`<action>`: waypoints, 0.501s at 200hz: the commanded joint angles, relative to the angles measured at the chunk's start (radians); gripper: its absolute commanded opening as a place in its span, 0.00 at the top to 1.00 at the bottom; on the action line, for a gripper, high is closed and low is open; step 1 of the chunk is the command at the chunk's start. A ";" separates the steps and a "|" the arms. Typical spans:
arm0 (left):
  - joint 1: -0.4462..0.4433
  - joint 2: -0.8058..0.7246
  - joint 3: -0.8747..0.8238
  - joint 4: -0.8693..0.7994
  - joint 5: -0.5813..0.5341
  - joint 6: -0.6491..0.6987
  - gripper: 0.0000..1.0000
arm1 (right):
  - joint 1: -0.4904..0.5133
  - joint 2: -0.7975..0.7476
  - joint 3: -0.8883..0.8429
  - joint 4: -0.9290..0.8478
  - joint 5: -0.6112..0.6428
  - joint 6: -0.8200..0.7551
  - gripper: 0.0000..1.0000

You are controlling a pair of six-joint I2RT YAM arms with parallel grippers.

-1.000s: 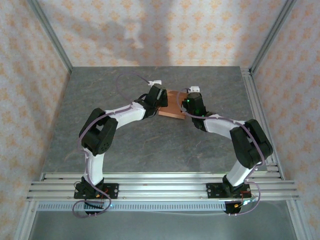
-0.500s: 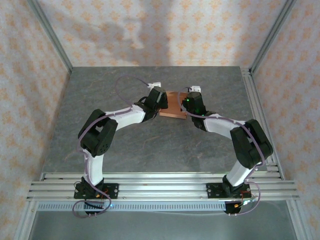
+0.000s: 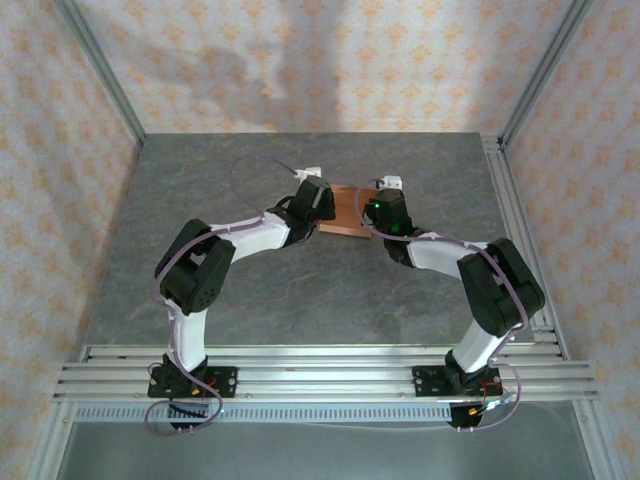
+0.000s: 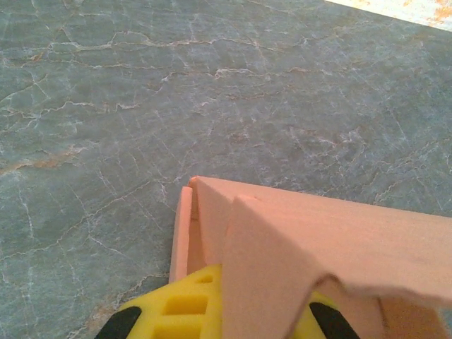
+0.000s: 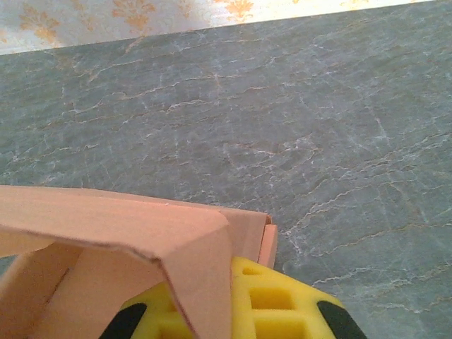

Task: Fold the paper box

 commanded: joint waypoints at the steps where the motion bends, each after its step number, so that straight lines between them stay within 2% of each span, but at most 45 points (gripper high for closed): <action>1: -0.014 0.004 -0.040 -0.062 0.042 -0.020 1.00 | 0.014 0.025 -0.022 0.039 -0.058 -0.004 1.00; 68: -0.014 -0.010 -0.063 -0.062 0.036 -0.019 1.00 | 0.013 0.006 -0.032 0.056 -0.083 -0.031 0.98; 88: -0.014 -0.016 -0.081 -0.041 0.033 -0.021 1.00 | 0.014 -0.001 -0.041 0.064 -0.110 -0.044 0.94; 100: -0.014 -0.016 -0.091 -0.031 0.028 -0.019 1.00 | 0.014 -0.018 -0.054 0.079 -0.122 -0.044 0.87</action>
